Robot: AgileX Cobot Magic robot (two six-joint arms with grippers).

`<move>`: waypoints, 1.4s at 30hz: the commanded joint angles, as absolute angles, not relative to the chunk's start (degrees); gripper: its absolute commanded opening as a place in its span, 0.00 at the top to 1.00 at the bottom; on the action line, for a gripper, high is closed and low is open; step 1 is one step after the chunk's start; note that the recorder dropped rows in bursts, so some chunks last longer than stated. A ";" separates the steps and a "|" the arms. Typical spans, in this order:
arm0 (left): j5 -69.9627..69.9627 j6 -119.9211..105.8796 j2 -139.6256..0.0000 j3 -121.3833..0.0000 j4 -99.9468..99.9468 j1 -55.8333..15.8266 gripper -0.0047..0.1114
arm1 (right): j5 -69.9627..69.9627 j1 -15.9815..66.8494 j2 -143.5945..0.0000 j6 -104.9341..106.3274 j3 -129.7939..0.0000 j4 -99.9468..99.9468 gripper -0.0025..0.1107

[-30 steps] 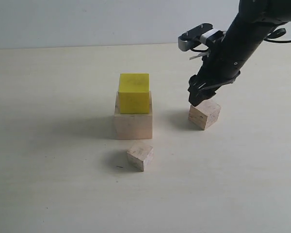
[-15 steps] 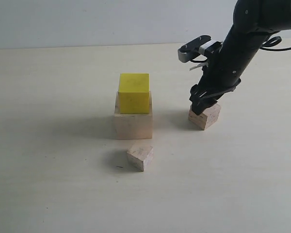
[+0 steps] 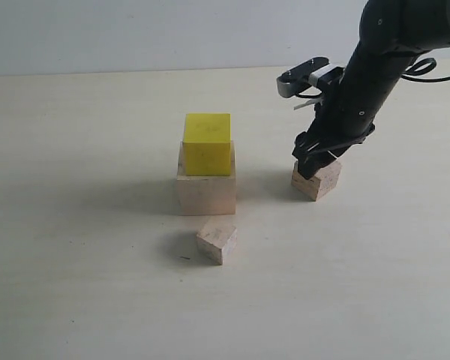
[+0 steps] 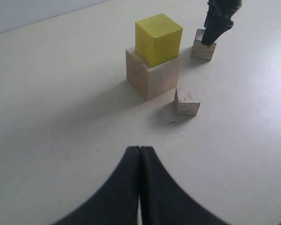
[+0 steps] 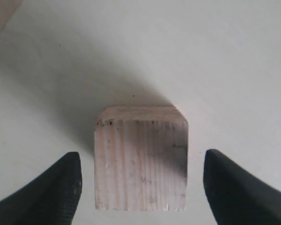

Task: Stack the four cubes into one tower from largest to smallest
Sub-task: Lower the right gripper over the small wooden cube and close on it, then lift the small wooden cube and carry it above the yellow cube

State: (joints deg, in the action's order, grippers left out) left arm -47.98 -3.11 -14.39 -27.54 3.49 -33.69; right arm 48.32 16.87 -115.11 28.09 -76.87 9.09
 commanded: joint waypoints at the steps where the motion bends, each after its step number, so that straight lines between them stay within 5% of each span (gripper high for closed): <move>1: -47.33 -3.31 -13.95 -27.16 3.70 -34.03 0.96 | 48.33 16.99 -116.30 27.98 -77.57 9.22 0.37; 10: -47.33 -3.42 -13.95 -27.16 3.67 -34.03 0.96 | 48.09 16.99 -116.40 27.98 -77.57 8.39 0.41; 19: -47.33 -3.42 -13.95 -27.16 3.67 -34.03 0.96 | 51.13 16.99 -114.01 22.00 -77.57 8.39 0.98; 42: -47.33 -3.42 -13.95 -27.16 3.67 -34.03 0.96 | 49.91 18.02 -88.06 22.29 -77.57 35.77 0.98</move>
State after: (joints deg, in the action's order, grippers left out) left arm -47.98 -3.33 -14.39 -27.54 3.49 -33.69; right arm 50.69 17.18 -90.03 23.42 -77.04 34.04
